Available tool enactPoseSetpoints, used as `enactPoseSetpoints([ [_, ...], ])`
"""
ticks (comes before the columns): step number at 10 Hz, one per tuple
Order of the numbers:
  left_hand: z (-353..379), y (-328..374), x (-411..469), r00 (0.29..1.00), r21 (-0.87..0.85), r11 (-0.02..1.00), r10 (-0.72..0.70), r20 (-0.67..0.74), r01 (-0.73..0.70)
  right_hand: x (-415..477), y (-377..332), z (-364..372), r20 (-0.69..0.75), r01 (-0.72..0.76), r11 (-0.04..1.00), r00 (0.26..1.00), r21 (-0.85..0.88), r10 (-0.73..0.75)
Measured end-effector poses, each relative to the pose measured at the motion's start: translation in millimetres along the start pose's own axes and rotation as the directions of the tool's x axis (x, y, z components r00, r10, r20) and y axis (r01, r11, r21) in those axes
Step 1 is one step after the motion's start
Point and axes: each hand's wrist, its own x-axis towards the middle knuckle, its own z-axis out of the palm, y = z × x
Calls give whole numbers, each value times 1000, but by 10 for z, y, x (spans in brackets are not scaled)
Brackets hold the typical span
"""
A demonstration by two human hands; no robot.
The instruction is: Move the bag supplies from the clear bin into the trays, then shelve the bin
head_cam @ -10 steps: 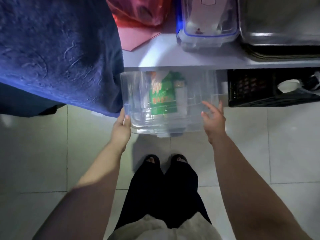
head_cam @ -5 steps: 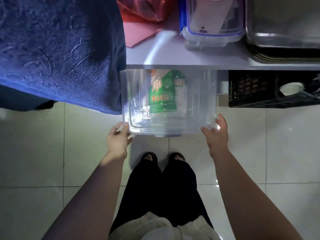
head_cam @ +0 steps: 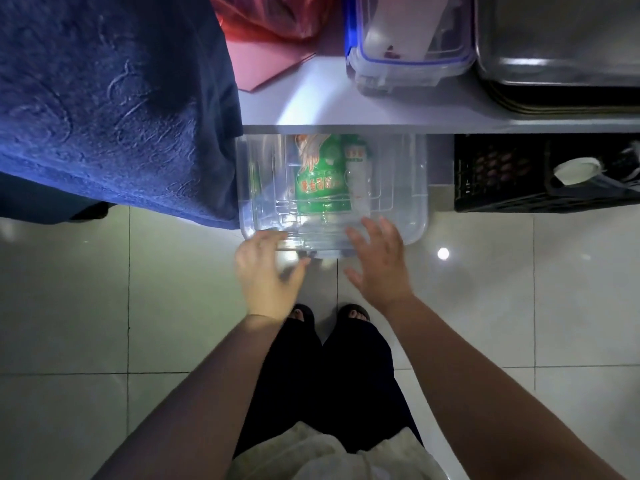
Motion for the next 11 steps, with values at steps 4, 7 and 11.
enactPoseSetpoints([
  [4, 773, -118, 280, 842, 423, 729, 491, 223, -538, 226, 197, 557, -262, 45, 987, 961, -156, -85],
  [7, 546, -21, 645, 833, 250, 803, 473, 286, -541, 496, 188, 309, -208, 1, 1000, 978, 14, 2],
  [11, -408, 2329, 927, 795, 150, 794, 536, 282, -589, 203, 595, -2053, -366, -157, 920, 883, 359, 293],
])
